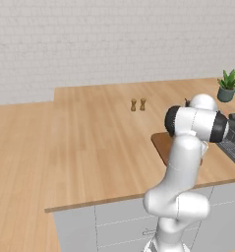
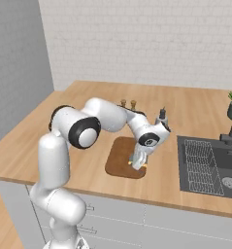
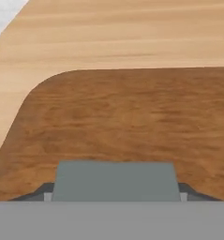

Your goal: Pick up the sponge from the counter and clean the cutting board by briefly scrubbing or pressing down on the cutting board. Once finished, release the sponge.

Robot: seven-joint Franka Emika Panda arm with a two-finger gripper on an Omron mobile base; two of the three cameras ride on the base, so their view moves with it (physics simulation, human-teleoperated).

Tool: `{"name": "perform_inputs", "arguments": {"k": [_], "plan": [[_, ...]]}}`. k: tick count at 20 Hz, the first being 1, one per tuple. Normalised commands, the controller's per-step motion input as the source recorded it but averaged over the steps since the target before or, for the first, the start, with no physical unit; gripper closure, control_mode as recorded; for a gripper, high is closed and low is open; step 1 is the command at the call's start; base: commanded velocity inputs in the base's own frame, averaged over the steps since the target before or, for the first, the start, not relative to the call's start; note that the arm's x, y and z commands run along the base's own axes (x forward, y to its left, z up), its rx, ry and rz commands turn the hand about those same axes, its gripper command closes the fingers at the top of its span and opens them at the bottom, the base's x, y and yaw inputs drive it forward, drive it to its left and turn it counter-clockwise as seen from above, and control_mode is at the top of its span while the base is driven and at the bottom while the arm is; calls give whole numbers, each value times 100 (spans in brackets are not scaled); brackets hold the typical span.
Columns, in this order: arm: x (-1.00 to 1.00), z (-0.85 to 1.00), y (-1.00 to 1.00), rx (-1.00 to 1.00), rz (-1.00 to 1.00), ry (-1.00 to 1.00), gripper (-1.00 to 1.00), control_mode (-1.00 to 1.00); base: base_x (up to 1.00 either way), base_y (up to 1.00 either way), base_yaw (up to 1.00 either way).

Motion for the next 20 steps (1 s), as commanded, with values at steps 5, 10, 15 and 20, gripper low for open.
{"name": "perform_inputs", "arguments": {"k": [5,10,15,20], "plan": [[-32,-20,100,-3,7,0,100,-100,0,0,0],[-18,-56,100,0,13,0,100,-100,0,0,0],[-19,-49,100,8,16,-3,100,-100,0,0,0],[-19,-41,100,21,22,-2,100,-100,0,0,0]]}}
